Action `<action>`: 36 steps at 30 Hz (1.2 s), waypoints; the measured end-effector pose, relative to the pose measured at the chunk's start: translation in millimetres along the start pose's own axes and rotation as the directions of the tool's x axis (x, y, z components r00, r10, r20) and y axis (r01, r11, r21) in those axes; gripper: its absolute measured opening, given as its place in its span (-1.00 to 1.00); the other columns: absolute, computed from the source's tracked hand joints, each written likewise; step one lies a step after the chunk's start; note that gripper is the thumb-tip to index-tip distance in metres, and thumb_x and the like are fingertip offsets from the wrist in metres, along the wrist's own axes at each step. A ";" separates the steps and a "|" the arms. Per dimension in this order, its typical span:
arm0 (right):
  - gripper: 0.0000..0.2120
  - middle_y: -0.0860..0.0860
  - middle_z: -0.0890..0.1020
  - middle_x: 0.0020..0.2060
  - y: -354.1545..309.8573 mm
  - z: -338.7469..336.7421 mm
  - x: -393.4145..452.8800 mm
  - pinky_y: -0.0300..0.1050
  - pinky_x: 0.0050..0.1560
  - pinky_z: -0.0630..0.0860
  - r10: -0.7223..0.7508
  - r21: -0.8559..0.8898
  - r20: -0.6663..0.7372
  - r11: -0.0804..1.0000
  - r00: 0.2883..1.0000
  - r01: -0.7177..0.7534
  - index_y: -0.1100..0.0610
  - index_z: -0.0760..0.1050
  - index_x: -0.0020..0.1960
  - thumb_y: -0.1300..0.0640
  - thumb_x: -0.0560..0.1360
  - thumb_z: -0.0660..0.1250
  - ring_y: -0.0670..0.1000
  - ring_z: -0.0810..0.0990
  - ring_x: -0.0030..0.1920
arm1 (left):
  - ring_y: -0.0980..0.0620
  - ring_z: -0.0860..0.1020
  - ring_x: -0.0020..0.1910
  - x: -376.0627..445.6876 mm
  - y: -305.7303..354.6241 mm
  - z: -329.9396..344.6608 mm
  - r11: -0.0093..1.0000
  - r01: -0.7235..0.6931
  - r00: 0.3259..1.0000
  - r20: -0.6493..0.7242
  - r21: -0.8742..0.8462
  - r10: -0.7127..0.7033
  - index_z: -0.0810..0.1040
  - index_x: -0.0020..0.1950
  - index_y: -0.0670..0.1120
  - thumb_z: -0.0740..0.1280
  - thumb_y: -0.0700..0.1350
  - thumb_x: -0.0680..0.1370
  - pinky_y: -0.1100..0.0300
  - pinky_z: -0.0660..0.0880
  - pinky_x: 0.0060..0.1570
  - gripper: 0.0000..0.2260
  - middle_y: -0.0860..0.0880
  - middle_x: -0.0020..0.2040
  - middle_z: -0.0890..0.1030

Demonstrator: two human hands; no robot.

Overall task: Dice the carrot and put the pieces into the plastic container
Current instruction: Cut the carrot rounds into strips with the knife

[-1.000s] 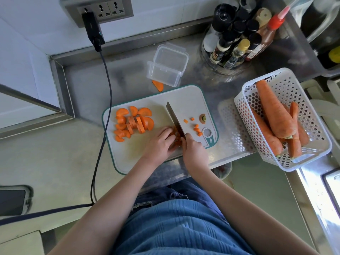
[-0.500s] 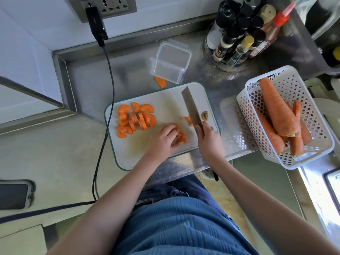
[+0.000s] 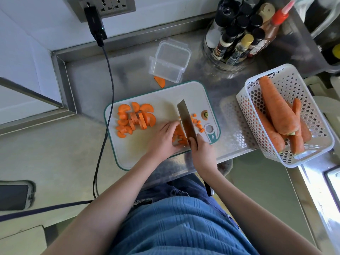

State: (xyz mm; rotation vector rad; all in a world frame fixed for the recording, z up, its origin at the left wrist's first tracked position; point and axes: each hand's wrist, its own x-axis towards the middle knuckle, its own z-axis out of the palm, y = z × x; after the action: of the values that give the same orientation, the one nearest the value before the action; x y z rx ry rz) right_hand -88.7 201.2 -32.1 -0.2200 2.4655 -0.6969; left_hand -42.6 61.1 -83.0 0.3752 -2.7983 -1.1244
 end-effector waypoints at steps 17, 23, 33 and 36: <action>-0.72 0.07 0.47 -0.41 -15.1 6.2 -12.0 -0.10 -0.47 0.28 -0.030 0.017 -0.009 0.999 1.000 0.030 0.13 0.28 -0.11 -0.04 0.65 0.03 0.10 0.42 -0.43 | -0.03 0.42 0.13 -26.4 -16.1 -8.9 0.995 -0.013 0.994 -0.105 0.098 0.023 0.50 0.19 -0.14 0.34 0.08 0.41 0.16 0.36 0.16 -0.56 -0.04 0.07 0.54; -0.76 0.14 0.55 -0.32 -16.3 17.1 -9.9 0.08 -0.30 0.52 -0.044 -0.103 -0.020 0.994 0.999 0.042 0.14 0.30 -0.06 0.00 0.66 0.01 0.20 0.53 -0.32 | -0.03 0.41 0.08 -24.1 -15.2 -8.2 0.993 0.010 0.997 -0.081 0.121 0.000 0.54 0.22 -0.13 0.49 0.01 0.36 0.02 0.47 0.04 -0.53 -0.04 0.03 0.54; -0.75 0.14 0.57 -0.23 -18.7 17.5 0.7 0.02 -0.29 0.49 -0.021 -0.133 0.008 0.991 1.000 0.022 0.15 0.34 -0.03 0.00 0.66 0.04 0.19 0.54 -0.25 | -0.06 0.44 0.03 -10.6 -11.4 -4.4 0.995 0.040 0.999 -0.033 0.094 -0.037 0.59 0.13 -0.19 0.57 -0.07 0.28 -0.01 0.49 0.02 -0.53 -0.09 -0.01 0.56; -0.75 0.14 0.58 -0.25 -16.6 15.8 0.9 0.06 -0.26 0.53 -0.032 -0.109 0.003 0.994 0.999 0.032 0.15 0.35 -0.05 0.00 0.65 0.06 0.20 0.55 -0.26 | -0.12 0.48 0.04 -9.3 -9.3 -5.1 0.994 0.063 0.998 -0.026 0.091 -0.061 0.58 0.11 -0.18 0.56 -0.06 0.30 -0.01 0.47 0.05 -0.56 -0.09 0.00 0.55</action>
State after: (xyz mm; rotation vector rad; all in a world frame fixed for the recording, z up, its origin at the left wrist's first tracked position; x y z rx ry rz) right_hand -80.5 180.0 -34.9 -0.3020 2.5068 -0.5754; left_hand -30.9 53.7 -85.8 0.4838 -2.8429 -0.9985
